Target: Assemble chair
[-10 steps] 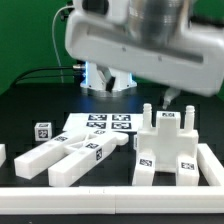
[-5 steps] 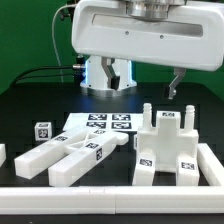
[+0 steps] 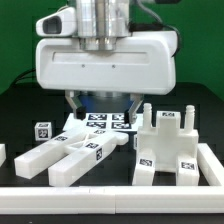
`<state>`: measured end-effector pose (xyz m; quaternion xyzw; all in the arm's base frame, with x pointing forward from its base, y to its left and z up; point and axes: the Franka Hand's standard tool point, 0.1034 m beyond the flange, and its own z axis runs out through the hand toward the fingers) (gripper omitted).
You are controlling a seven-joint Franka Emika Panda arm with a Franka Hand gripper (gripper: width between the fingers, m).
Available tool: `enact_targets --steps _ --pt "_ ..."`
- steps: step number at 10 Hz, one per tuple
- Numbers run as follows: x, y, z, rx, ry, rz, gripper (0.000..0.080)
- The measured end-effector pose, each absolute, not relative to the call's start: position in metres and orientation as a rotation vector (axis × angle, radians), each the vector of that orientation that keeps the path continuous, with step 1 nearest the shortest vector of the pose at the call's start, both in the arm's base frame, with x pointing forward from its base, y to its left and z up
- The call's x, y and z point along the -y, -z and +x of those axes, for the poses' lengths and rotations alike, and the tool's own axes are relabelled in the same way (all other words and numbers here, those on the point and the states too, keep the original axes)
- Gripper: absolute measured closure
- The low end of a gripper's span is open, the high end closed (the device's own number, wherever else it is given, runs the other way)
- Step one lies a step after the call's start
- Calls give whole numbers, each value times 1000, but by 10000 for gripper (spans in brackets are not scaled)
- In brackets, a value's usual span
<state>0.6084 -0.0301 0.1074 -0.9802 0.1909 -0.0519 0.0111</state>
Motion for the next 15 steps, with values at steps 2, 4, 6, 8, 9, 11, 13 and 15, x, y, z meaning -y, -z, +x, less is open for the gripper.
enact_targets --steps 2,4,6,8,9,11,13,15 --pt "34 -104 607 -600 155 -3059 151" --pt "64 -83 589 -652 121 -3031 151" --pt "72 -61 581 -687 85 -3033 151" --pt "69 -42 574 -705 38 -3037 151" --pt "62 -30 570 -691 37 -3046 151" --pt "61 -17 564 -690 17 -3058 151" --pt "55 -8 561 -693 23 -3068 151" --pt "55 -7 560 -689 18 -3070 151"
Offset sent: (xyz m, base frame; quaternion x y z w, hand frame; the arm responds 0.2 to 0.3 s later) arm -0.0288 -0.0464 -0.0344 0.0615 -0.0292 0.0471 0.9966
